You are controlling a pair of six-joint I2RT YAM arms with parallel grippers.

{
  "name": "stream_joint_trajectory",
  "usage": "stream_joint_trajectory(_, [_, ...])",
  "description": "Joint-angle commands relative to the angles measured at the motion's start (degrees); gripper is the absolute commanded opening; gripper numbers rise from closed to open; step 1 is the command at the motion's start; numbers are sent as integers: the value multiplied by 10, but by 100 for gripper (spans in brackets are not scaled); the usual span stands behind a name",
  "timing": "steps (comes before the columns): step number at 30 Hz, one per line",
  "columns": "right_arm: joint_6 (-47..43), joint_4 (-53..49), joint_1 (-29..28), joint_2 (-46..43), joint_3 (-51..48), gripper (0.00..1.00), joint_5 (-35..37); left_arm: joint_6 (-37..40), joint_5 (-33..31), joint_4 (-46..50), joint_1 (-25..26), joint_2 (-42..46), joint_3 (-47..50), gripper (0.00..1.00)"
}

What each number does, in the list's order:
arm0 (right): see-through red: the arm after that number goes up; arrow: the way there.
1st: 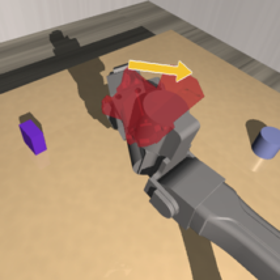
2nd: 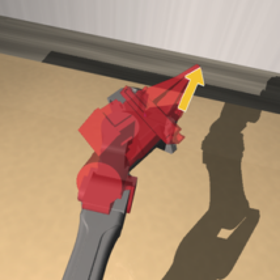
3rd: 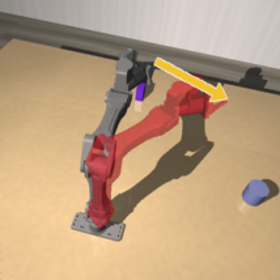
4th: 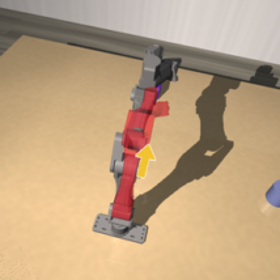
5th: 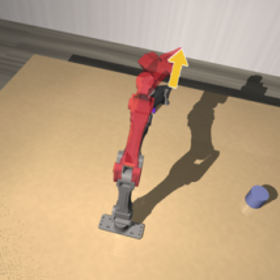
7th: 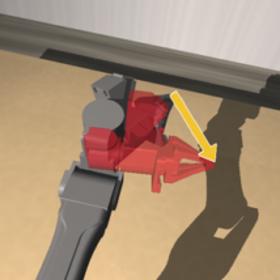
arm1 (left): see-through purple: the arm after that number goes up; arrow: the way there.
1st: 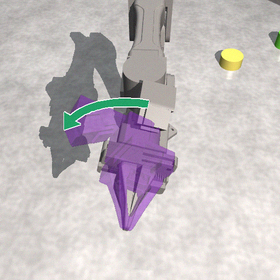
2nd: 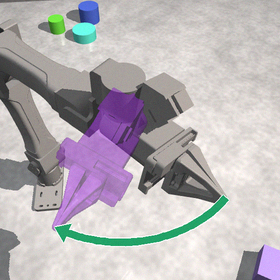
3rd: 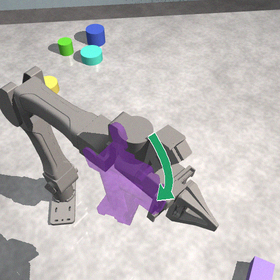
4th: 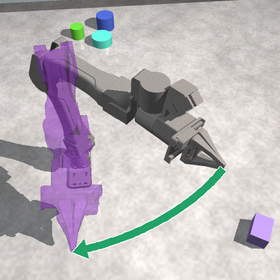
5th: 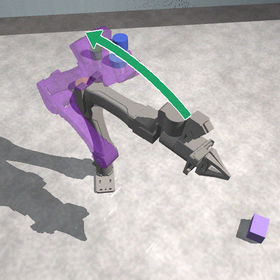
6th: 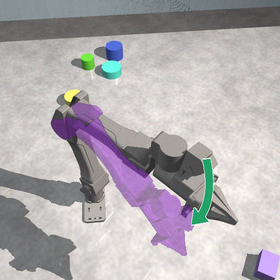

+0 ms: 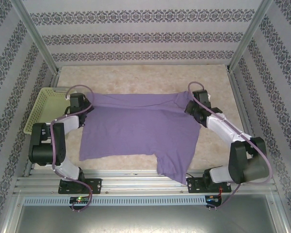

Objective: Fold the inside-out t-shirt

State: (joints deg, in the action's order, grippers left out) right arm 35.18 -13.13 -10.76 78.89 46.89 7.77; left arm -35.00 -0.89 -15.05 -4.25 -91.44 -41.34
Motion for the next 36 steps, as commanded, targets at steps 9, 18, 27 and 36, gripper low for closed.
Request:
stream_joint_trajectory(9, [27, -22, -6, -105, -38, 51, 17, -89, -58, 97, -5, 154, 34, 47])
stream_joint_trajectory(18, [-13, -25, -43, 102, 129, 55, -52, -10, 88, 147, 47, -19, -146, 50])
stream_joint_trajectory(27, [-47, -119, -72, 325, 333, 61, -27, 22, 104, 205, 46, -155, -239, 54])
stream_joint_trajectory(36, [-39, -164, -81, 393, 389, 45, -4, 11, 91, 208, 45, -186, -239, 55])
